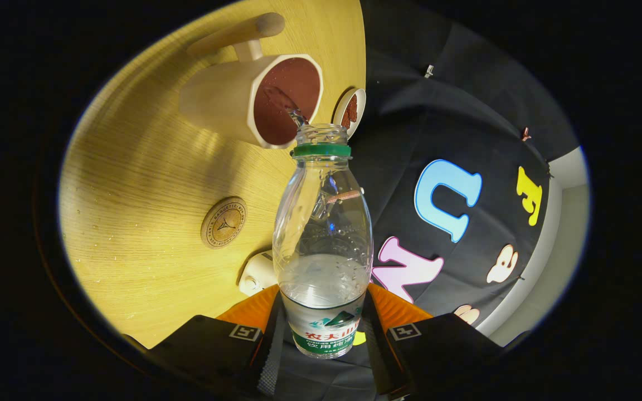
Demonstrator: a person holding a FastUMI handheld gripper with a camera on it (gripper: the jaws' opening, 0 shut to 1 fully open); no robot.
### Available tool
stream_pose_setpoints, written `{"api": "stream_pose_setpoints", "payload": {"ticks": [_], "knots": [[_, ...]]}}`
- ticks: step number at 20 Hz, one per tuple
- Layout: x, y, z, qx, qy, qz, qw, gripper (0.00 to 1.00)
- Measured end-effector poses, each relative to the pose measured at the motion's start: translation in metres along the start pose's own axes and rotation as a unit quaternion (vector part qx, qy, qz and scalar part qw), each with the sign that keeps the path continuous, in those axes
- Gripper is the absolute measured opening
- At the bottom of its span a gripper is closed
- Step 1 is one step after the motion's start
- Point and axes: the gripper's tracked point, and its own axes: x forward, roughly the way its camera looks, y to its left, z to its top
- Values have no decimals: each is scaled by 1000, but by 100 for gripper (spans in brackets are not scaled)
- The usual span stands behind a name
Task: Take the bottle from table, then pour the juice into the cup, finally place the bottle on the coaster
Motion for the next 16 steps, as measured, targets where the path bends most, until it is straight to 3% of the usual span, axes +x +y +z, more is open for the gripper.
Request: {"api": "stream_pose_setpoints", "payload": {"ticks": [10,16], "knots": [[-1,-14,7,-56,-14,-31,998,68],[-1,-29,14,-110,-35,-72,991,68]]}}
